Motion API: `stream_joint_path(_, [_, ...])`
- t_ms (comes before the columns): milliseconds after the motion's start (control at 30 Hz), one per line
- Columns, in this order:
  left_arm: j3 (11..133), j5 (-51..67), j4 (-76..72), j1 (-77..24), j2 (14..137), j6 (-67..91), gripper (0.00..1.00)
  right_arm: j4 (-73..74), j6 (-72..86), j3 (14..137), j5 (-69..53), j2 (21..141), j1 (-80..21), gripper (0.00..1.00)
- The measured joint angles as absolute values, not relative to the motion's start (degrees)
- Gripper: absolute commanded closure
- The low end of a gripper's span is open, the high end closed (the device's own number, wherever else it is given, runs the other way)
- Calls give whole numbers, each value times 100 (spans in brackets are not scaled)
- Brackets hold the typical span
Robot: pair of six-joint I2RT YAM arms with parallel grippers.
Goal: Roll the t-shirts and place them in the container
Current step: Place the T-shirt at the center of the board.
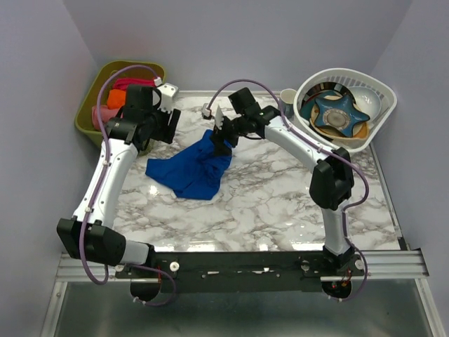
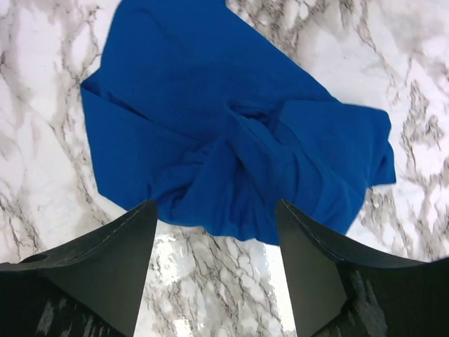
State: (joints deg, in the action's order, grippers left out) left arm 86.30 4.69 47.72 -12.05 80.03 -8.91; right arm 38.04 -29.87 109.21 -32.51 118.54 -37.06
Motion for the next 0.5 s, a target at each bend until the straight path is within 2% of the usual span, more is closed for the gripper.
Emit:
stream_joint_path(167, [8250,438,4436,-965,7452,-884,27,3653,-3107,11021,-3155,11942,-3990,23])
stream_joint_path(267, [7859,436,4281,-1028,7126,-923,27,3459,-3114,11163,-3020,12145,-4110,20])
stream_joint_path(367, [7472,416,4209,-1061,6834,-963,27,3452,-3253,11828,-2952,12665,-4193,19])
stream_joint_path(500, [7275,353,4187,-1063,6676,-961,27,3614,-3601,12554,-2856,13325,-4211,23])
